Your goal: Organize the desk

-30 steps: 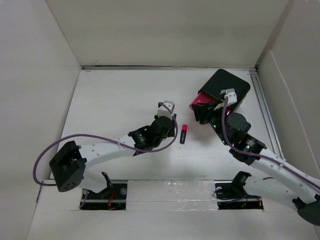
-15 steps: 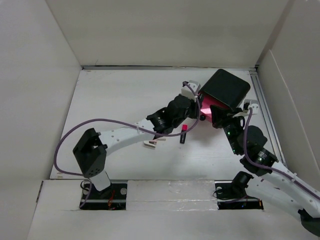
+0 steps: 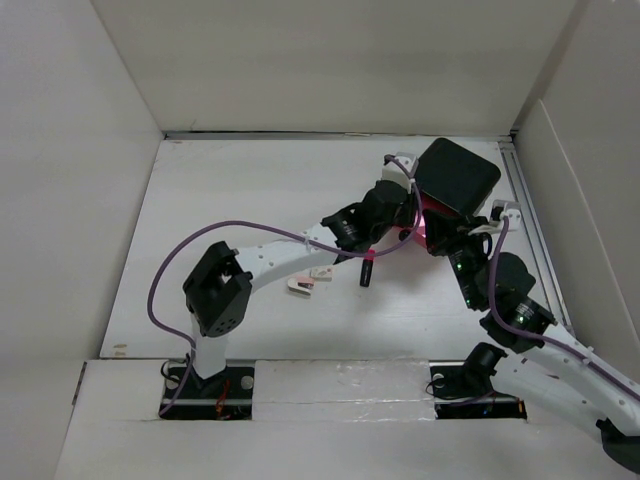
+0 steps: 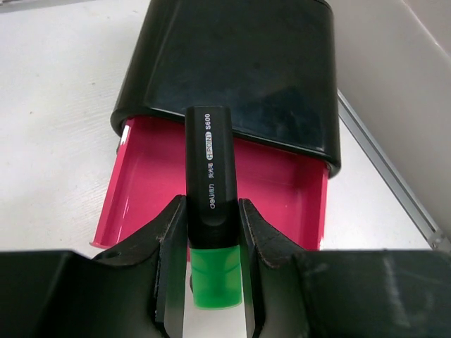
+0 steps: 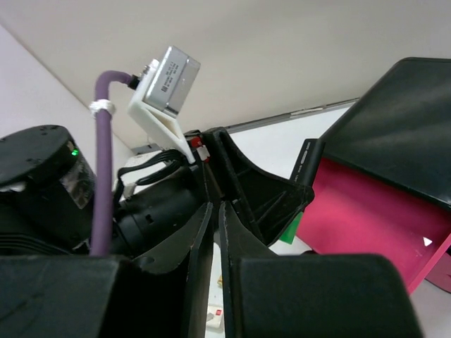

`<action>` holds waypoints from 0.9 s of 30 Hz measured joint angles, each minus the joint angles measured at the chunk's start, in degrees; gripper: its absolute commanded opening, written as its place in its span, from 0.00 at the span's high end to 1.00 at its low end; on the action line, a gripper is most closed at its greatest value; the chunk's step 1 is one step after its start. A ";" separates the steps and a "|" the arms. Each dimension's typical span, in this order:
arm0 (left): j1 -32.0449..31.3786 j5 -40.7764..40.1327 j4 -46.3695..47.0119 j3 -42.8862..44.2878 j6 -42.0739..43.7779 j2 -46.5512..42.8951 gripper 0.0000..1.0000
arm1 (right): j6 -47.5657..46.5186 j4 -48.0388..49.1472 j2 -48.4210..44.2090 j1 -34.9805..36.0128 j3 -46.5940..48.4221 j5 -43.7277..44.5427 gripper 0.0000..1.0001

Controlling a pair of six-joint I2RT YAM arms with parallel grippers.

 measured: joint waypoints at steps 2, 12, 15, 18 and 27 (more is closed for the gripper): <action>0.02 -1.38 0.66 0.00 -0.90 0.72 0.97 | 0.00 0.00 0.00 0.00 0.00 0.02 0.86; 0.11 -5.75 3.08 0.22 -2.43 4.13 0.93 | -0.02 0.39 0.72 0.00 0.00 0.07 0.84; 0.11 -6.21 3.39 0.39 -3.04 5.38 0.86 | -0.04 0.37 1.16 0.00 0.00 0.02 0.84; 0.11 -7.06 3.74 0.57 -3.48 5.73 0.81 | -0.04 0.35 1.55 0.00 0.00 0.02 0.84; 0.11 -7.43 4.17 0.79 -3.89 5.81 0.76 | -0.09 0.55 2.93 0.00 0.00 -0.46 0.82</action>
